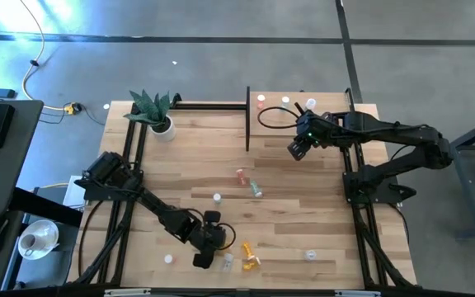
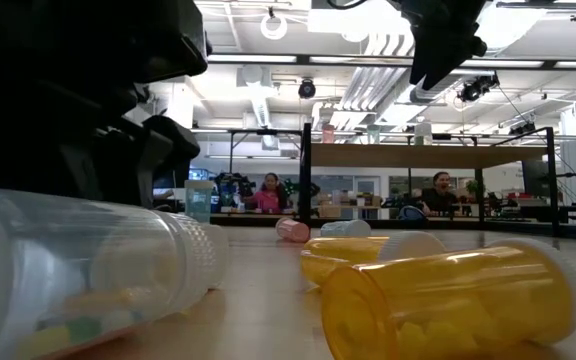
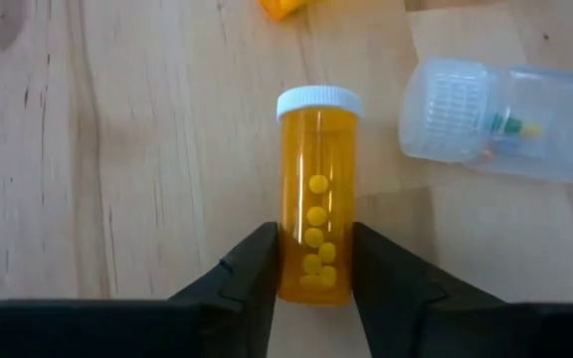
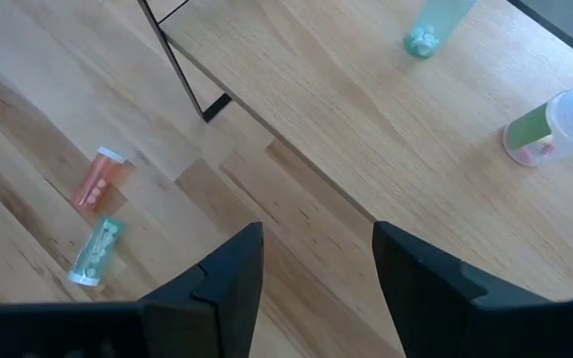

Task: Pick and place medicine bottles onto shelf by color
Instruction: Put the top orange pill bottle on the shelf

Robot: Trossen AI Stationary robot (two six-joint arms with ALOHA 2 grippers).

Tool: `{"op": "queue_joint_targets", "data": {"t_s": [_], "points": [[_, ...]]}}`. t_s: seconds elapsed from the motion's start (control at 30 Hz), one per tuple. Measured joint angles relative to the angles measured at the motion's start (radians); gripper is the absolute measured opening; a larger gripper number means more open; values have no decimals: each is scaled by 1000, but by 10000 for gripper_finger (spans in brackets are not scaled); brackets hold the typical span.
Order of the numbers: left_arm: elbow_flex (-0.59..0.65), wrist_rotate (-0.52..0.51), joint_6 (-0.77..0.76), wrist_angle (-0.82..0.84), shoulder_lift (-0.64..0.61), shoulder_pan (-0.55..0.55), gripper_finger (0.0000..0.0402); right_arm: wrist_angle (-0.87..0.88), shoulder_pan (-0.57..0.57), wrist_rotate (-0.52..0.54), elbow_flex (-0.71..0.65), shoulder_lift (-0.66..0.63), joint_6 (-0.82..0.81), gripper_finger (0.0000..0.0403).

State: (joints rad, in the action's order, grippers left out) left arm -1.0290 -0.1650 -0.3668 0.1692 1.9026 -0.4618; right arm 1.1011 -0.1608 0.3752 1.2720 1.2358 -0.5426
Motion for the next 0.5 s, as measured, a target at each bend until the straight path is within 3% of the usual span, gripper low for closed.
{"op": "queue_joint_targets", "data": {"t_s": [0.3,0.5], "points": [[1,-15,4,0,-6,10,85,0,11,-35,0,0,1,181],[2,-74,54,-3,-58,45,85,-63,102,-123,0,0,29,181]]}}
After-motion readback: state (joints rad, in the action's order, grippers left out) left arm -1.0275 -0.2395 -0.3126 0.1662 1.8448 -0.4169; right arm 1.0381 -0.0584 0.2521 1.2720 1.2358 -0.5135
